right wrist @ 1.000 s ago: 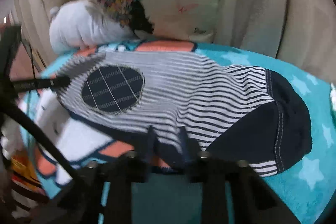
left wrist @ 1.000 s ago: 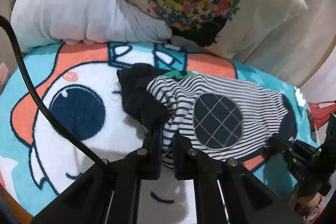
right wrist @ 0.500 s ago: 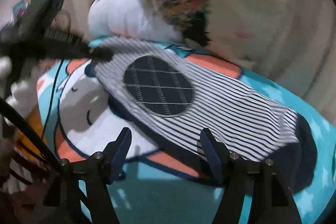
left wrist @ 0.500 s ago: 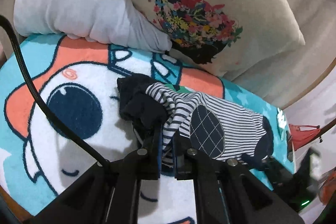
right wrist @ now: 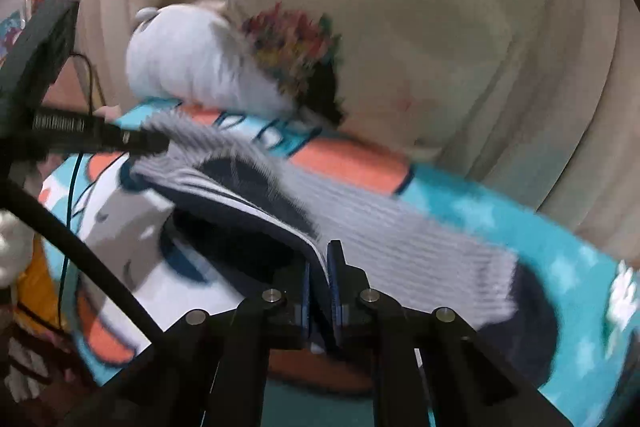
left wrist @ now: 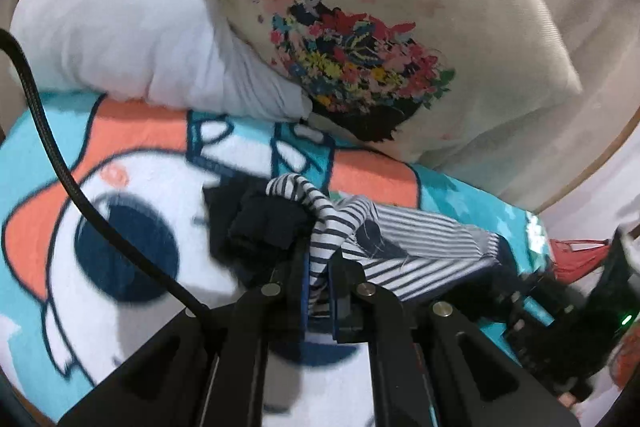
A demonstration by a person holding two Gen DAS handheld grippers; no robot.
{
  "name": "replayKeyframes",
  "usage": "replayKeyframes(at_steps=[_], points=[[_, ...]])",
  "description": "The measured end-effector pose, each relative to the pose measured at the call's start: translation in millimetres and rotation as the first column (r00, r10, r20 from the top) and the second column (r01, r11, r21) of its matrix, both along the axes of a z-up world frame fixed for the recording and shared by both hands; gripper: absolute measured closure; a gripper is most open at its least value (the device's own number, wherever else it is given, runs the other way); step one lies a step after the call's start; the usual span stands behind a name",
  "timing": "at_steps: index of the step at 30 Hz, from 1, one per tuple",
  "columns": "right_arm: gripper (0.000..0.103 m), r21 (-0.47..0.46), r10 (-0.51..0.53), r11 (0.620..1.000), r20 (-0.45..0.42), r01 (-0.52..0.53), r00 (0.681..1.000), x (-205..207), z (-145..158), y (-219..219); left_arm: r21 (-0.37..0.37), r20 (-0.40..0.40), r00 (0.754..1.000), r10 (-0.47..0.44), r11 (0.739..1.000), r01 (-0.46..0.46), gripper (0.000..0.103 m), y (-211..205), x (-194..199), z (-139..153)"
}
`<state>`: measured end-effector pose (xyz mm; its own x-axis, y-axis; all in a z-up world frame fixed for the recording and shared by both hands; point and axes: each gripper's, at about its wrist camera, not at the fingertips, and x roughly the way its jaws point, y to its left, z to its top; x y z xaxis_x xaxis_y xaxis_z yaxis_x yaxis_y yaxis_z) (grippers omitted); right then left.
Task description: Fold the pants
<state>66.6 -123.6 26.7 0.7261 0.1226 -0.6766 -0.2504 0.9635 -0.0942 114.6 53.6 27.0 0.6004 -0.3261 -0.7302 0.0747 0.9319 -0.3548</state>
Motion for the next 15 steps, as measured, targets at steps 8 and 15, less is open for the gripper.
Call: replayKeyframes(at_steps=[8,15], points=[[0.094,-0.152,-0.081,0.985,0.009,0.082,0.997,92,-18,-5,0.062,0.006,0.996,0.088,0.994,-0.088,0.089,0,57,-24],[0.068,-0.193,-0.105,0.977,-0.051,0.093,0.993,111,-42,-23,-0.056,-0.014,0.997,0.073,0.996,-0.073,0.072,34,35,-15]])
